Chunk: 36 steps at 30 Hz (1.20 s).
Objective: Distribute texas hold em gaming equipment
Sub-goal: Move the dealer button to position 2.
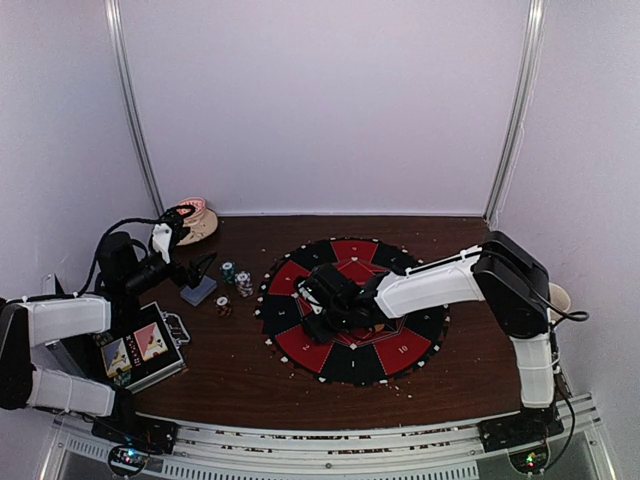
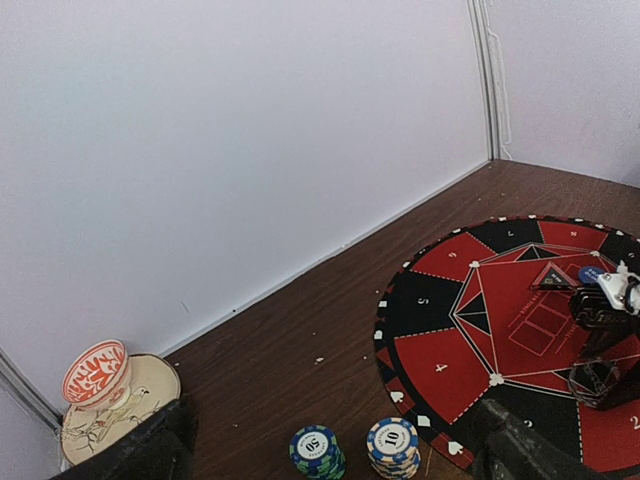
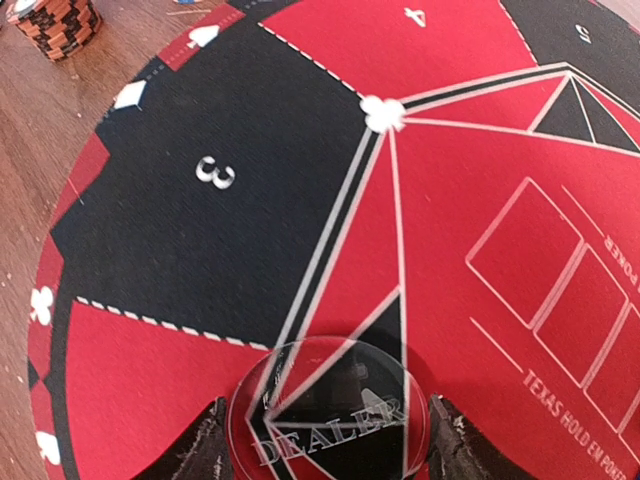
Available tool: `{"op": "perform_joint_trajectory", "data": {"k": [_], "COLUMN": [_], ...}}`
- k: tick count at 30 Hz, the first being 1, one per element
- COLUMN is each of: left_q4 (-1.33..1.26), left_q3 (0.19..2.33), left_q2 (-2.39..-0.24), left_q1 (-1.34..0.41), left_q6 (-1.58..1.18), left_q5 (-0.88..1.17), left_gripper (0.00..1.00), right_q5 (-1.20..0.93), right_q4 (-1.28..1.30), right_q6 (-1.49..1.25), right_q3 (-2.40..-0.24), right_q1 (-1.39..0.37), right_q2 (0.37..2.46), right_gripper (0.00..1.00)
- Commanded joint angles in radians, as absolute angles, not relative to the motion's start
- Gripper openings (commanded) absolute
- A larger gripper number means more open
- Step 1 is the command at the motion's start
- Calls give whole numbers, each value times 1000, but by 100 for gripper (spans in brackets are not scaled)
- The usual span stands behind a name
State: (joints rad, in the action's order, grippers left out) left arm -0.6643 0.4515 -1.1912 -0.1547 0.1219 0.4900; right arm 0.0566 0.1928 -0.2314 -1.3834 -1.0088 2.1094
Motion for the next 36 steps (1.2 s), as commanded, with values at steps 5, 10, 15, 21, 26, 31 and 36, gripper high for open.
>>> {"op": "perform_joint_trajectory", "data": {"k": [5,10,15,21,26,31,36], "left_q4": [-731,-734,-734,-734,-733,-734,-732], "left_q3": [442,440,443,441,441,442,441], "left_q2": [-1192,-1190,-1196,-1195,-1194,-1193,-1190], "left_q1": [-163,-164,-164,-165,-166,-165,-166], "left_q6": [128,130,130,130,130,130,130], "left_q5": [485,485,486,484,483,484,482], "left_gripper": [98,98,98,98,98,98,98], "right_q5": [31,46,49,47,65,146,153], "right_q4": [215,228,234,237,248,250,257], "right_q6": [-224,-230,-230,-226,-236,-242,-249], "right_q3": [-1449,-1439,-1423,-1389,-1349,-1256,-1162], "right_q1": [-1025,-1025,-1025,-1024,-1022,-1008,-979], "right_q2": [2169,2163,2132,2046,1955,1839,1755], "right_gripper": [58,60,75,84,94,100,100]}}
